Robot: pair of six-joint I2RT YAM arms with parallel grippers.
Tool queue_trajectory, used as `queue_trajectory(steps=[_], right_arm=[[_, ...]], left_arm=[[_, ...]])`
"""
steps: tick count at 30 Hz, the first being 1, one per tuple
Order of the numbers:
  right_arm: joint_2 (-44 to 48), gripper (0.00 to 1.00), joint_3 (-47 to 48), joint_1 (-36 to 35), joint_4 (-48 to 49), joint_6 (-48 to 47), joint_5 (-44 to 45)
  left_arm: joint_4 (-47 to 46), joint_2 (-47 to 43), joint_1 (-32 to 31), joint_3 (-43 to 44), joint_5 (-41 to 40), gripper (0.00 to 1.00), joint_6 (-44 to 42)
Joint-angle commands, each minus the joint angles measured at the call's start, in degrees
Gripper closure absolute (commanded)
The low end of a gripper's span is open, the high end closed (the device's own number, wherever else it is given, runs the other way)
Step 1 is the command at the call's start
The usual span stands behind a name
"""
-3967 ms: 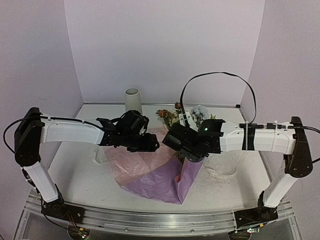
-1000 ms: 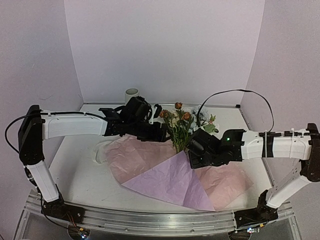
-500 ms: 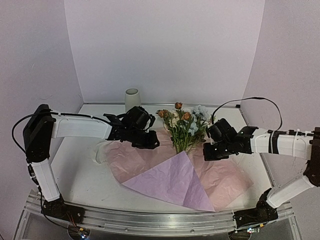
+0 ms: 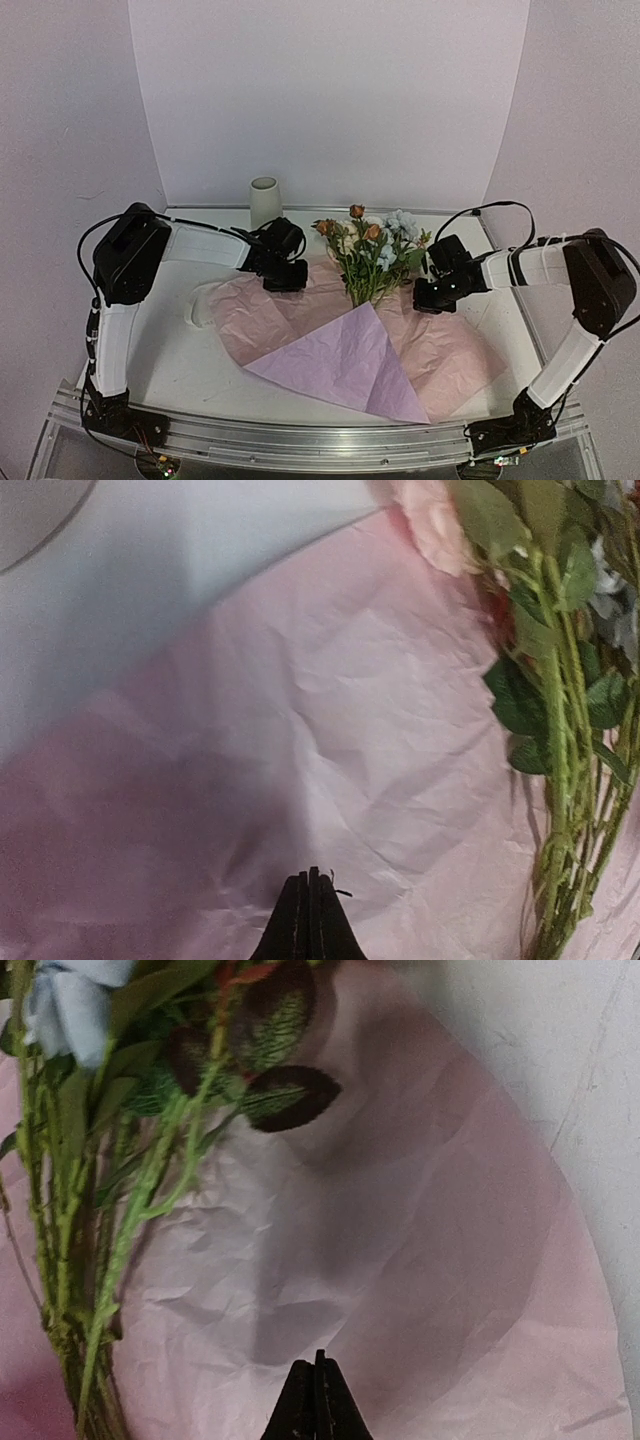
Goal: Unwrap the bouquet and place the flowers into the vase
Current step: Unfold the wrapping paper at the center of the board.
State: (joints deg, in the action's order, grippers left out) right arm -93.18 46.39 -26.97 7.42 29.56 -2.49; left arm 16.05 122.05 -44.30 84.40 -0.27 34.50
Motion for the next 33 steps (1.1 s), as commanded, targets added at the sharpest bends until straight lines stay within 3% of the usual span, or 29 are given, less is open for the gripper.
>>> queue_trajectory(steps=[1, 20, 33], right_arm=[[-4.81, 1.00, 2.56, 2.98, 1.17, -1.65, -2.03], [-16.29, 1.00, 9.24, 8.01, 2.25, -1.76, -1.61], [-26.21, 1.00, 24.48, 11.10, -1.99, -2.05, -2.84]], left_arm=[[-0.75, 1.36, 2.04, 3.39, -1.59, 1.00, -0.80], [-0.67, 6.85, 6.13, 2.29, -3.15, 1.00, 1.66], [-0.76, 14.14, 8.90, 12.14, -0.82, 1.00, 0.30]])
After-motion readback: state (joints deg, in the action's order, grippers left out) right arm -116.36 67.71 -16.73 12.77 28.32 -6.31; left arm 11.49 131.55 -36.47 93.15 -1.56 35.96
